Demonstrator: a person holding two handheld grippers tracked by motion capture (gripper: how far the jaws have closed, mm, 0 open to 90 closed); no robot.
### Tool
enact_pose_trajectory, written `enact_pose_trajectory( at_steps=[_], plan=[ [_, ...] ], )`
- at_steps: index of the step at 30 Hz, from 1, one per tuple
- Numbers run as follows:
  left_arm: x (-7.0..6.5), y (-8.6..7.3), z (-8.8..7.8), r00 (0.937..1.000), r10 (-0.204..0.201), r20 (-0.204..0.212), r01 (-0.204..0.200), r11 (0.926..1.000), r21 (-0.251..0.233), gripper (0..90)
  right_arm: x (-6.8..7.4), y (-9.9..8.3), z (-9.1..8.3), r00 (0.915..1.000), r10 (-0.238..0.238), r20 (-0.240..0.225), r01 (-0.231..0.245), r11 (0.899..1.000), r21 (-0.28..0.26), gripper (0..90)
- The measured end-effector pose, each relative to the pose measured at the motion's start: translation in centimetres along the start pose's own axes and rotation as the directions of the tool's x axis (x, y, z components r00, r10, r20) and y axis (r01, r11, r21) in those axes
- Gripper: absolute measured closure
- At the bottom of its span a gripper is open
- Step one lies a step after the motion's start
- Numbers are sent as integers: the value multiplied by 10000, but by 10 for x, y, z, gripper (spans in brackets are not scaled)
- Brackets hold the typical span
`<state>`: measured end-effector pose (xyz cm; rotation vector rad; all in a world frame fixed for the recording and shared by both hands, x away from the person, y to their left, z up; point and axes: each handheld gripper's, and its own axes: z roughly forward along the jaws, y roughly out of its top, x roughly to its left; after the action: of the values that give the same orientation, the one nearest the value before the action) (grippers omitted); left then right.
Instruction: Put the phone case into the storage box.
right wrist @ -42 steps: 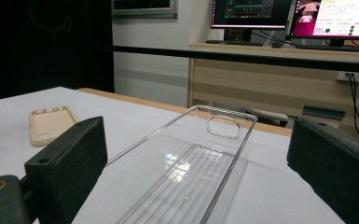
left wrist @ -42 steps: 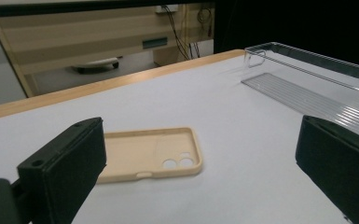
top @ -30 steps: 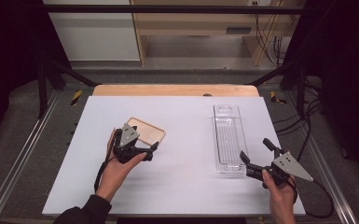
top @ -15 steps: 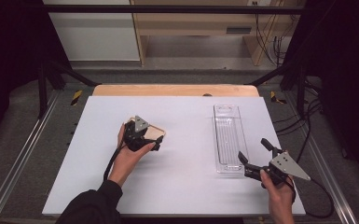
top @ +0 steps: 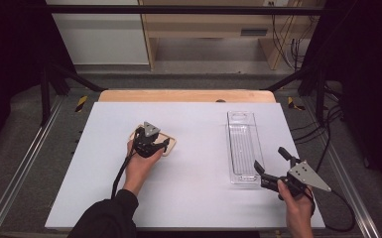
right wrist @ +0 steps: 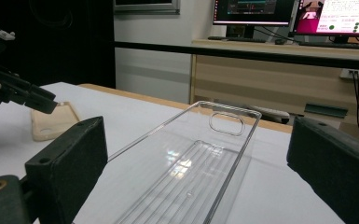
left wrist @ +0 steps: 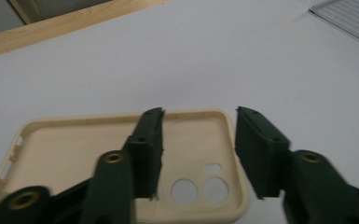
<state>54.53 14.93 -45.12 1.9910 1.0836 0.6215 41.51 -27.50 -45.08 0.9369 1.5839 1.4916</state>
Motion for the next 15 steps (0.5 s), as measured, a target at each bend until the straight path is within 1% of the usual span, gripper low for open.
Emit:
enact_pose_trajectory(
  at_steps=[1, 2, 4, 7, 9, 11, 13, 15],
  plan=[
    [-1, 0, 1, 10000, 56, -26, -56, 10000, 48, 604, 0, 0, 0, 10000, 16, 21, -16, 10000, 1, 55],
    [-2, 0, 1, 10000, 81, -20, -81, 9999, 137, 655, 0, 0, -1, 10000, 40, 18, -40, 10000, 4, 55],
    [-3, -2, 4, 9999, 108, -26, -107, 9995, 302, 744, -1, 0, -1, 10000, 41, 24, -41, 10000, 3, 56],
    [-4, -4, 10, 9999, -44, 109, 36, 9974, 714, 856, -2, -1, 0, 10000, 73, 28, -73, 10000, -5, 56],
    [-4, -5, 13, 9997, -128, 202, 108, 9954, 952, 895, -2, -1, 0, 10000, 96, 10, -96, 10000, 7, 56],
    [-5, -6, 16, 9997, -169, 181, 147, 9931, 1160, 900, -2, -1, 0, 9999, 99, 10, -99, 9999, 21, 56],
    [-7, -7, 18, 9987, -346, 370, 300, 9926, 1174, 900, -2, -1, 1, 10000, 61, 0, -61, 10000, 21, 56],
    [-10, -7, 20, 9987, -250, 438, 192, 9914, 1295, 900, -3, -2, 1, 10000, 52, 6, -52, 10000, 48, 56]
  ],
)
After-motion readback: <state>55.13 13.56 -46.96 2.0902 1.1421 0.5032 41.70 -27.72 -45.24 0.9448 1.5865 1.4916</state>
